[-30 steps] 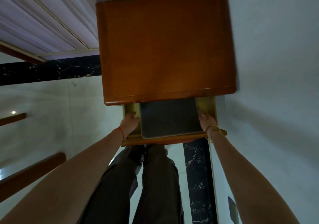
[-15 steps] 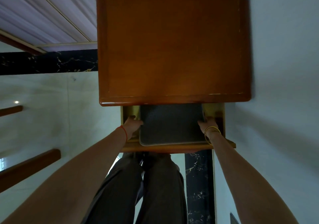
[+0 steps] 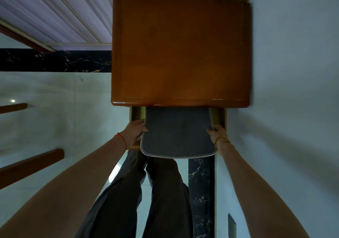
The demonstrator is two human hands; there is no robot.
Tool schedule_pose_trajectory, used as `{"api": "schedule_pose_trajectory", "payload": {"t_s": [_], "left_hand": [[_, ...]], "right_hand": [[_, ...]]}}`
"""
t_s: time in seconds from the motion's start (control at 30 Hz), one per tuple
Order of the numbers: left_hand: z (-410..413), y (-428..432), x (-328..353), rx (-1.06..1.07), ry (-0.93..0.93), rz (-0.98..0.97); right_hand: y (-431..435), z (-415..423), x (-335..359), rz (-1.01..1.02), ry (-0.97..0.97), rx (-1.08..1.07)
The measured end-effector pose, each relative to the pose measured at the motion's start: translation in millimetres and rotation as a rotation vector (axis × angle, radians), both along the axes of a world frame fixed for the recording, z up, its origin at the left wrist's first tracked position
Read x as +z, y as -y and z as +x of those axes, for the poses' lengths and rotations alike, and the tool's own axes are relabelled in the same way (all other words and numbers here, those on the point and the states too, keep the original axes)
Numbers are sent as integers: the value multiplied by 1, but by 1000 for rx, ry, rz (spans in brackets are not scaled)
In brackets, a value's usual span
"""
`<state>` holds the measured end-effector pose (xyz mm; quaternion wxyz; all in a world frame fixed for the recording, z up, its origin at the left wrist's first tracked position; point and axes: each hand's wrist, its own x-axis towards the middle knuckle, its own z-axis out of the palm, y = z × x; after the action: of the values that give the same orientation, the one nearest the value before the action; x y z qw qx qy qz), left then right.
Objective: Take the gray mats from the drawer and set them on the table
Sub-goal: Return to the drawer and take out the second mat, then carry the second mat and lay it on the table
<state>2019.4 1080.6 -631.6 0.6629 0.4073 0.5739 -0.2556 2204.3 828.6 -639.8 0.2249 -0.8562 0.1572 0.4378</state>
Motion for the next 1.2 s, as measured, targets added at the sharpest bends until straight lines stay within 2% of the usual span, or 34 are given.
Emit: {"api": "schedule_pose_trajectory", "payload": {"t_s": [0.2,0.37,0.57,0.9,1.07,1.2], "left_hand": [[-26,5,67,-26,-7,101],[-68,1,131,99,-24,90],[-130,-23,216,218,27,115],[-211,-126,319,319,278,261],[-257,-176,370,456,448,396],[-294,-209,401,565,506,549]], "right_hand": [[3,-41,67,-6,32,-31],[-2,-81,132,7,3,-17],[-38,-132,208,77,53,15],[-153,-185,295,332,212,30],[-233,-209,334,488,326,180],[-298,-231,367,645,408,288]]}}
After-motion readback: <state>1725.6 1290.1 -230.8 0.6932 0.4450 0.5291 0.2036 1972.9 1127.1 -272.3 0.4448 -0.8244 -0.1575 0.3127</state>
